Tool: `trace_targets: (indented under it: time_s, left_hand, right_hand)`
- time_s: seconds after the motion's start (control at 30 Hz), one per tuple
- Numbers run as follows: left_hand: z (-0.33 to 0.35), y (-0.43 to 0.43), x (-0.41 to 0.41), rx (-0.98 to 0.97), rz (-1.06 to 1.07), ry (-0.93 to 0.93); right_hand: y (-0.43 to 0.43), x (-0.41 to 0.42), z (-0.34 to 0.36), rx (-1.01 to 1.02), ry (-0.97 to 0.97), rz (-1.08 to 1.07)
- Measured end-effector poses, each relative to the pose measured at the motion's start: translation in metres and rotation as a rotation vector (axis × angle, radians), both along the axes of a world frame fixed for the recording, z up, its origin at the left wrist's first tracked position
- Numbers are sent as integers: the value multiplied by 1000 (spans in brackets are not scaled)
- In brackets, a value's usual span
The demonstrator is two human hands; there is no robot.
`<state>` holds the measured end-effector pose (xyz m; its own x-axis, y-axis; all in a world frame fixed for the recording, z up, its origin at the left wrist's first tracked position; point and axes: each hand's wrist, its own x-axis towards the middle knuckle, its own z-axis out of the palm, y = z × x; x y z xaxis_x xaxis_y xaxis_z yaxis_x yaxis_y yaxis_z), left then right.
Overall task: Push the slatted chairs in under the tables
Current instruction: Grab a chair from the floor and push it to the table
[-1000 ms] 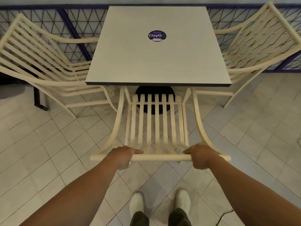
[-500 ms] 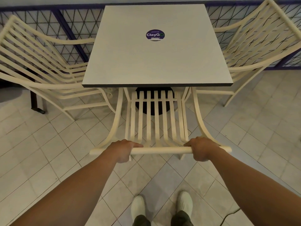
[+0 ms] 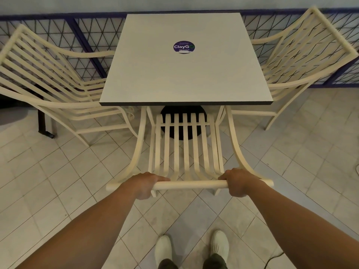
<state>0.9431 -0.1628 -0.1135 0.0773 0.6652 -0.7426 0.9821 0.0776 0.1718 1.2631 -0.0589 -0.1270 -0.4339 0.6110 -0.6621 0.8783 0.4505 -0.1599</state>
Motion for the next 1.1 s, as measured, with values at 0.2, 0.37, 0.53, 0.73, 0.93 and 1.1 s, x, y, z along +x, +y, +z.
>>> trace_targets:
  time_s: [0.2, 0.37, 0.53, 0.73, 0.93, 1.1]
  left_hand:
    - [4, -5, 0, 17, -3, 6]
    - [3, -4, 0, 36, -6, 11]
    - [1, 2, -2, 45, 9, 21]
    - [1, 3, -3, 56, 12, 26]
    - [5, -4, 0, 98, 40, 56]
    - [5, -8, 2, 147, 42, 94]
  right_hand:
    - [-8, -1, 1, 4, -10, 30]
    - [-5, -1, -1, 6, -9, 55]
    - [2, -1, -2, 19, 2, 72]
    - [3, -2, -2, 44, -3, 71]
    - [-2, -3, 3, 45, -12, 53]
    - [-5, -2, 8, 59, -12, 47]
